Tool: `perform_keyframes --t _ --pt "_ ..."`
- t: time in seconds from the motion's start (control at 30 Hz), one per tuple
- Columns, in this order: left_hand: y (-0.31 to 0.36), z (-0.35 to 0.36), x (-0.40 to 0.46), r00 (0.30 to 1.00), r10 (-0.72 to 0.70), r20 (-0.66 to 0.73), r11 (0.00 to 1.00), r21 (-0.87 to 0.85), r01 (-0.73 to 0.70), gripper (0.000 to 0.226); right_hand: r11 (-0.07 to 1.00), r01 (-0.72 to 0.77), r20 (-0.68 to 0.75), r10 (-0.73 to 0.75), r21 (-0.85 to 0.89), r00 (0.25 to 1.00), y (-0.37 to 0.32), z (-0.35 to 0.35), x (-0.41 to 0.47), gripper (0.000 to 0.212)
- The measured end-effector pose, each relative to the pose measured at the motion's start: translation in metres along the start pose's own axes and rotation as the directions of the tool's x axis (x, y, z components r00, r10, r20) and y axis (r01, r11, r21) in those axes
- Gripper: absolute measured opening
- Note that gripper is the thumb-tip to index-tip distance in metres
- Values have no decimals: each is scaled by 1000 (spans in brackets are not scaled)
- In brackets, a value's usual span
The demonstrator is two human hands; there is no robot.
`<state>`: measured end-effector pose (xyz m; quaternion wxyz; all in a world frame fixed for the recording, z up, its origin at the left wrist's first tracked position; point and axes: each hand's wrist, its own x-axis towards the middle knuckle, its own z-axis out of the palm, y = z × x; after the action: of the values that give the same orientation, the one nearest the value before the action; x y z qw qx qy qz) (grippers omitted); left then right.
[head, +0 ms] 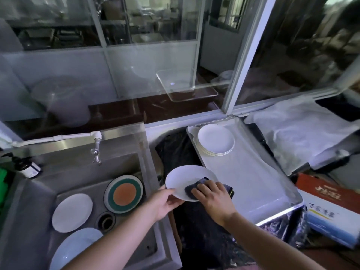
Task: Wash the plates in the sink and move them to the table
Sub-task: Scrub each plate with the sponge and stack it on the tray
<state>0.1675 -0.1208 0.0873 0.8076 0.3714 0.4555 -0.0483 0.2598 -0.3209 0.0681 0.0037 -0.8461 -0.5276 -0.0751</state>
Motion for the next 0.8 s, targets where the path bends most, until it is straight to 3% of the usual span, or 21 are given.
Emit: perform_keyframes --t 0.13,0.27,0.37,0.47,0.63,0.8 --pt "0 11 30 1000 -2 19 1000 11 2 51 995 -96 176 93 4 980 9 1 1 64" --pt "6 24 46 1000 9 3 1000 17 -9 59 990 -138 259 129 18 957 24 2 -6 72" --pt "19 34 58 999 46 11 999 28 -46 60 991 -134 256 126 14 958 41 4 -9 69" --pt "29 48 71 997 73 3 997 39 -74 61 988 -156 207 154 -7 966 66 2 -11 53" --pt "43 83 98 992 123 0 992 -30 -123 62 975 -218 253 205 27 945 124 7 -16 82" --pt "50 136 123 986 165 -36 983 -77 -168 57 970 -216 209 190 109 959 176 17 -22 77"
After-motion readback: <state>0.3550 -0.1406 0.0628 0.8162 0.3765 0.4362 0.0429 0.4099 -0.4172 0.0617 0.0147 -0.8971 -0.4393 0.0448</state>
